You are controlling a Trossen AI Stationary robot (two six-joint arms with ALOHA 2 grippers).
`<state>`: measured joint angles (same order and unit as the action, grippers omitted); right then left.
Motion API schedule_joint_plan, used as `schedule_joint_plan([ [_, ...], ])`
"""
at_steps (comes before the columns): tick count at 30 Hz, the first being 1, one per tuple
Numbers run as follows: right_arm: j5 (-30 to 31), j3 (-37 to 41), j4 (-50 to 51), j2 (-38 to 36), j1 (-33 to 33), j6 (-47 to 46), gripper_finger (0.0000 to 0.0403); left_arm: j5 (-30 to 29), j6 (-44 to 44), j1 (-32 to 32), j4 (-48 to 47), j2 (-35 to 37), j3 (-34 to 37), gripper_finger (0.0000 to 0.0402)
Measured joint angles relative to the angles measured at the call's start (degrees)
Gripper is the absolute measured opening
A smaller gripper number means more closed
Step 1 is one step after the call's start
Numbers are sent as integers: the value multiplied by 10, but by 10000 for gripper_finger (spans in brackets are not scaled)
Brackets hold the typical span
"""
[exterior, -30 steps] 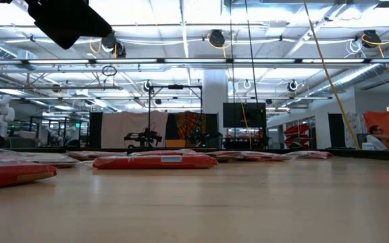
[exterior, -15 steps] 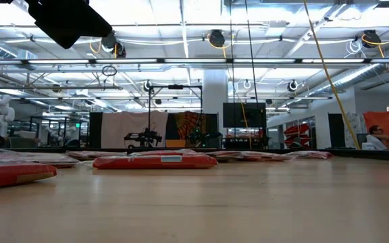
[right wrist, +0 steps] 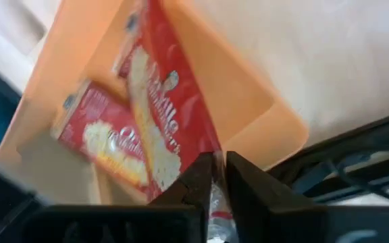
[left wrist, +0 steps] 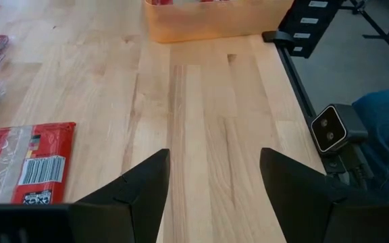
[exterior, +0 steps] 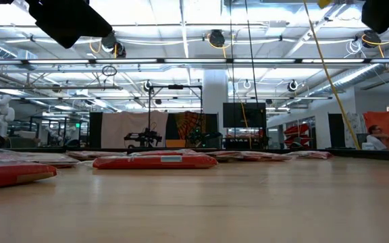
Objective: Sort popcorn bags into baskets
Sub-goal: Put the popcorn pack into the orange bin
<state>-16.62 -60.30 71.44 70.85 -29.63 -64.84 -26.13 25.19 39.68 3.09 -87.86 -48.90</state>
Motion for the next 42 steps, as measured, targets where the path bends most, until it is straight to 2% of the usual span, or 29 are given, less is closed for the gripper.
schedule_joint_plan([
  [8,78,8,-8,0,1,11,99,0,10,0,0,0,0,234],
  [14,119,8,-45,0,1,9,113,0,19,1,0,0,0,234],
  [17,162,8,-112,0,0,15,111,0,19,1,0,0,0,234],
  [22,271,8,-251,0,-1,58,110,-1,14,0,-2,0,0,234],
  [27,404,8,-370,11,-1,151,110,-43,11,0,-28,0,0,234],
  [30,459,8,-439,32,-1,213,110,-60,26,0,-54,0,0,234],
  [34,498,8,-536,80,-1,291,110,-72,58,0,-108,0,0,234],
  [42,498,8,-725,185,11,388,110,-74,126,5,-203,-3,0,234],
])
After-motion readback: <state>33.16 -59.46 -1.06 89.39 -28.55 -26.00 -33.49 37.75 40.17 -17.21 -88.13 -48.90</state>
